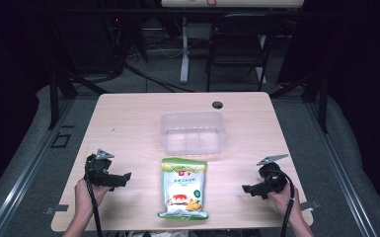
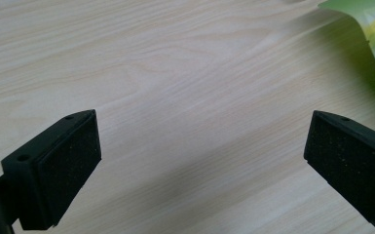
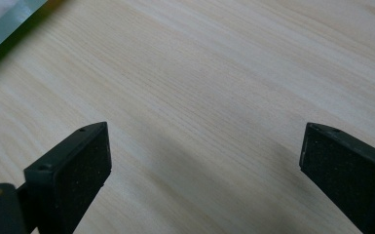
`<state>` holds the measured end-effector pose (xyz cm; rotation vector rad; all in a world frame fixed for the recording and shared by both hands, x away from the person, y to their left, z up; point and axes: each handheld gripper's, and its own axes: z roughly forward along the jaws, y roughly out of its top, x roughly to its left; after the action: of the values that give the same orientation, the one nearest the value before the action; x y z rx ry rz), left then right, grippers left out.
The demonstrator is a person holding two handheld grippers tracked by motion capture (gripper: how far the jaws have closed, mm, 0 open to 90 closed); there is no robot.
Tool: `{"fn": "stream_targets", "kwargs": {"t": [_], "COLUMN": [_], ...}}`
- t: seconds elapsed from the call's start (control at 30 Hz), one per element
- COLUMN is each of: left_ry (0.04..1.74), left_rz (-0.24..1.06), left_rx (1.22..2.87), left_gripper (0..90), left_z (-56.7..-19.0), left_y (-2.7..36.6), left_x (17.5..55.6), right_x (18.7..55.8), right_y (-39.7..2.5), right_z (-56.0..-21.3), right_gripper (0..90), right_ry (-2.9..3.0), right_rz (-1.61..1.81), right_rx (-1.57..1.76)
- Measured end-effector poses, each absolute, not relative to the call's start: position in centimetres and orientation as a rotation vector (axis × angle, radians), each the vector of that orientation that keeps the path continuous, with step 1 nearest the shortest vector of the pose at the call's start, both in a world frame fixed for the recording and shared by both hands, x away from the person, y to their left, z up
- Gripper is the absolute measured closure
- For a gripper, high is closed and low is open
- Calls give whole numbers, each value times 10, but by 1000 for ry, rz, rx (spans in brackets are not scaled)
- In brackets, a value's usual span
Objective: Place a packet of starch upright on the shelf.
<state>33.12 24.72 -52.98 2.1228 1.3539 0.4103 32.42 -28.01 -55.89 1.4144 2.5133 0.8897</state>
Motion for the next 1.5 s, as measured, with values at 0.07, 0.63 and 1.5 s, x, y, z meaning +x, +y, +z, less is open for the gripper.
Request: {"fn": "stream_targets", "kwargs": {"t": [0.07, 0.63, 1.5], "left_ry": [1348, 1261, 1186], "left_rz": [387, 377, 288], "left_rx": [2113, 2135, 2141], "left_gripper": [0, 0, 0], "left_z": [-529, -524, -522], "left_y": [246, 223, 188], "left_x": [331, 335, 344], "right_x": [324, 322, 323], "right_y": [-280, -276, -273], "right_z": [-558, -557, -558], "right_gripper": [43, 47, 49], "right_ry": [2525, 2542, 2540], "right_rz": [875, 858, 822], "right_rx": [1408, 1367, 1356]}}
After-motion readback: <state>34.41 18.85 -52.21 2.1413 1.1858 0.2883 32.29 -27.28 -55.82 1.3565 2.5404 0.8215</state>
